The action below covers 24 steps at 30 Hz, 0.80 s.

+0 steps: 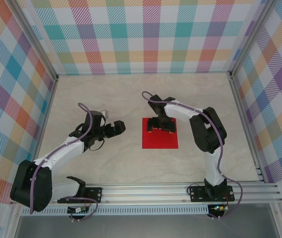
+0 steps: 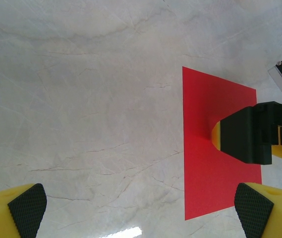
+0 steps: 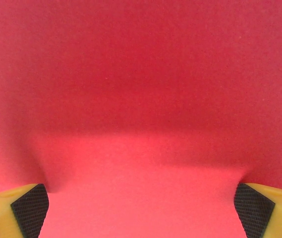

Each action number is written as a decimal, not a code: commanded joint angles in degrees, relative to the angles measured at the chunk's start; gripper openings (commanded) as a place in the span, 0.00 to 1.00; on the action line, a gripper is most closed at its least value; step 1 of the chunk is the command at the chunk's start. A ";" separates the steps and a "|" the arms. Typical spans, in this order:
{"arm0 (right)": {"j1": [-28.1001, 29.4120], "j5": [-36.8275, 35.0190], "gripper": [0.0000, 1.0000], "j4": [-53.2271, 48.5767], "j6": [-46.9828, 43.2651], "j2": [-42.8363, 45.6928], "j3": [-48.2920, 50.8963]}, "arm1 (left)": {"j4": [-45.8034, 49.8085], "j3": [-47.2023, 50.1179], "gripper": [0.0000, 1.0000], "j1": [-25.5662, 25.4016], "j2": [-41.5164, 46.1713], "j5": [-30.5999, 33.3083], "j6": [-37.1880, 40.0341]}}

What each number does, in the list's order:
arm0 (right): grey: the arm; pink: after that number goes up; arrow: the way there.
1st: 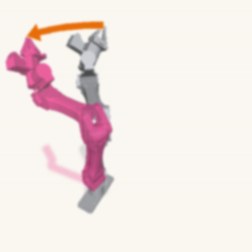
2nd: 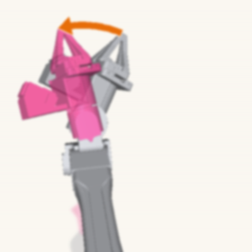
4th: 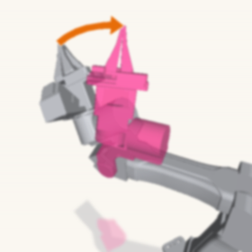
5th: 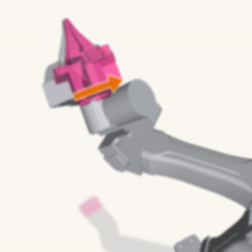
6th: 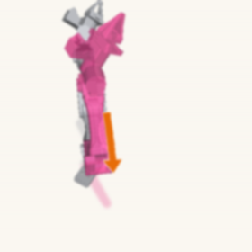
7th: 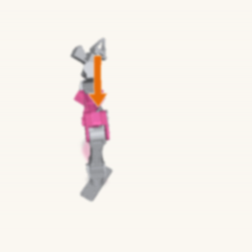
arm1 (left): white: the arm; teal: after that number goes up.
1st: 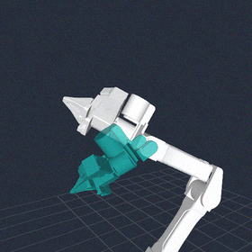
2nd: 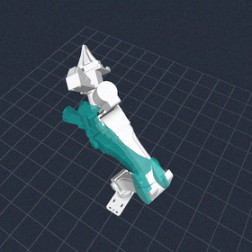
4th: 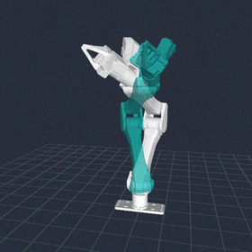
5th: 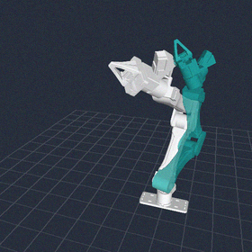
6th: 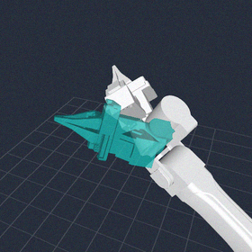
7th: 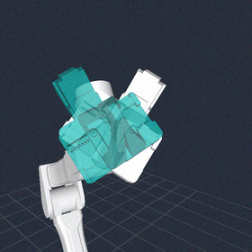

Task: Fold a paper plane with a square sheet of paper (pick it up from the middle)
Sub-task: Fold the square sheet of paper in half at the center of the table.

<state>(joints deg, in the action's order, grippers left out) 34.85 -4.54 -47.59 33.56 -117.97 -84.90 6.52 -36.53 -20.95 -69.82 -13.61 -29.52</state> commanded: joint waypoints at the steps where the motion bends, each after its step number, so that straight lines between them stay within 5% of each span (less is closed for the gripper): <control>1: 0.93 -0.59 1.00 -1.39 -0.25 -3.94 -0.53 | 0.49 0.44 1.00 -1.11 -0.50 -0.97 0.55; 17: 2.68 -2.61 0.91 -2.40 1.26 -7.82 0.27 | 0.90 0.59 1.00 -1.11 -0.45 -1.42 1.18; 24: 1.99 -2.23 0.69 -1.45 0.89 -2.06 0.08 | 1.50 0.33 1.00 -1.11 -0.05 -1.27 1.35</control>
<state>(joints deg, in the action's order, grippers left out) 36.86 -7.73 -48.99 34.17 -119.68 -86.98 6.59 -36.53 -20.95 -70.06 -14.04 -29.06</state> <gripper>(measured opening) 0.707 0.998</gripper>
